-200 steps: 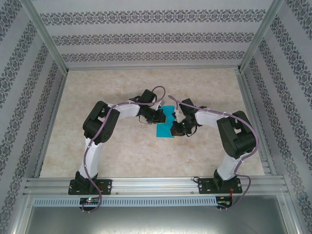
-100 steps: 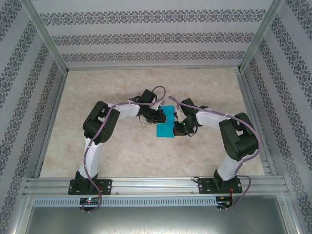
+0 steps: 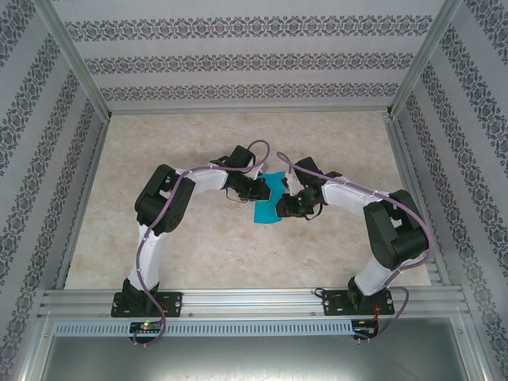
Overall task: Fold a paper plane with a square sheet of paper (pick it up from the middle)
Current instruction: Fold the triangle a second time at the center of the table.
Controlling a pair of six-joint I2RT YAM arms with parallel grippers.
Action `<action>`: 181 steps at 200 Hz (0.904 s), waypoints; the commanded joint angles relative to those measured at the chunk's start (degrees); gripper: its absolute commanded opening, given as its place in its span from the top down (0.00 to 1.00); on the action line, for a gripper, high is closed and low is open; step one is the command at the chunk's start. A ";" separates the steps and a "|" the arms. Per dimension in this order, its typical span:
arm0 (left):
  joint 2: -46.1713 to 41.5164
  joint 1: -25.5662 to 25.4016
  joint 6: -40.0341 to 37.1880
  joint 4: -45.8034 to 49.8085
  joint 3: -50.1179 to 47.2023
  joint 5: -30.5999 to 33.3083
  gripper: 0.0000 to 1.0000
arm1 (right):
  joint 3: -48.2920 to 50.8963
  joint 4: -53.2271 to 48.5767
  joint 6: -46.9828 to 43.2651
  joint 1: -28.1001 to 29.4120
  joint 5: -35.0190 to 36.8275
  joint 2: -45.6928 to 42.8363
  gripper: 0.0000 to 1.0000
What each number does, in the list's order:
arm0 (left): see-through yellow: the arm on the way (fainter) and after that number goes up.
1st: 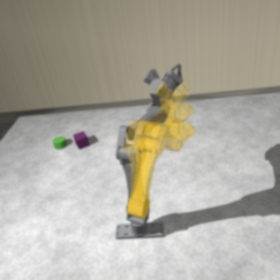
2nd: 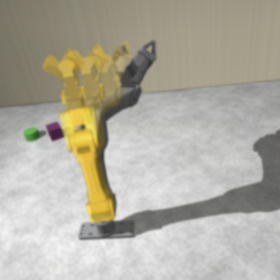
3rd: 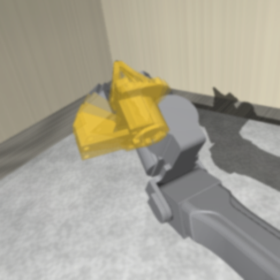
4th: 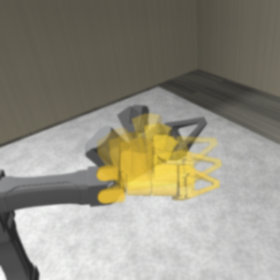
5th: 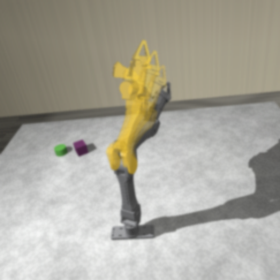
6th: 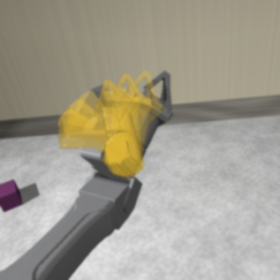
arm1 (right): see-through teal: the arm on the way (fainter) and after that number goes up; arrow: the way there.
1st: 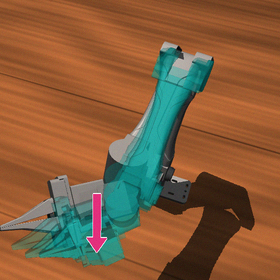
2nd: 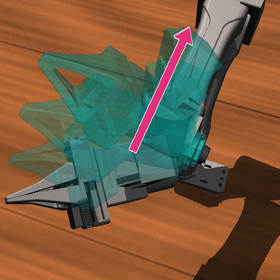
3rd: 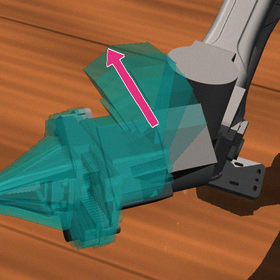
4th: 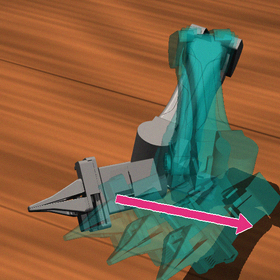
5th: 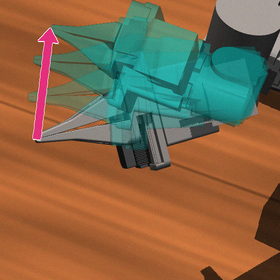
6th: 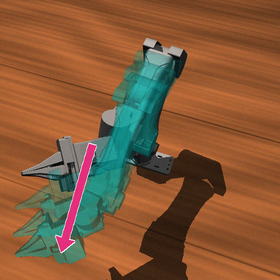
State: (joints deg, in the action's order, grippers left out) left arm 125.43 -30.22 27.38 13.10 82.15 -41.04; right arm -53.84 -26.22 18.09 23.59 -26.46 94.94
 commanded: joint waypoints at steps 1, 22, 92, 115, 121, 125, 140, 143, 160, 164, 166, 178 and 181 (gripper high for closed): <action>5.59 1.15 -2.10 5.91 -2.70 7.37 0.87 | 0.75 2.42 1.62 -1.06 -1.80 0.51 0.69; 5.71 1.15 -2.00 5.96 -2.52 7.28 0.87 | 1.57 5.56 2.92 -1.65 -5.99 0.73 0.67; 6.05 1.12 -1.83 5.70 -2.53 7.03 0.87 | 3.41 2.55 2.39 -4.66 -6.90 -4.92 0.70; 5.85 1.20 -1.95 5.71 -2.63 7.10 0.87 | 3.82 3.74 2.97 -5.06 -6.96 -5.29 0.69; 5.86 1.19 -1.95 5.71 -2.70 7.11 0.87 | 3.79 4.59 3.27 -5.01 -7.99 -4.64 0.68; 5.92 1.13 -1.96 5.69 -2.61 7.03 0.87 | 3.66 4.90 3.35 -4.95 -8.69 -4.20 0.67; 6.01 1.16 -1.88 5.76 -2.52 6.88 0.87 | 2.81 5.40 3.01 -4.62 -9.41 -2.02 0.65; 5.94 1.15 -1.89 5.77 -2.52 6.85 0.87 | 2.64 5.45 2.89 -4.58 -9.40 -1.65 0.65; 5.67 1.18 -1.84 5.79 -2.61 6.93 0.87 | 1.87 5.77 2.72 -4.68 -9.85 0.75 0.63; 5.69 1.15 -1.88 5.79 -2.61 6.89 0.87 | 1.74 5.93 2.74 -4.62 -10.12 1.35 0.63; 5.70 1.20 -1.89 5.79 -2.61 6.88 0.87 | 1.60 6.14 2.79 -4.57 -10.35 1.56 0.63; 5.71 1.17 -1.92 5.90 -2.61 6.91 0.87 | 1.18 6.70 2.87 -4.43 -11.03 2.86 0.63; 5.66 1.14 -1.96 5.82 -2.61 6.93 0.87 | 1.04 6.58 2.79 -4.31 -10.87 3.15 0.63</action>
State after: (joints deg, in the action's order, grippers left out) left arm 125.51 -30.00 27.38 13.08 82.15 -41.82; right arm -50.92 -20.69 21.08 18.79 -35.07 95.33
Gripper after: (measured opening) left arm 0.131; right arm 0.371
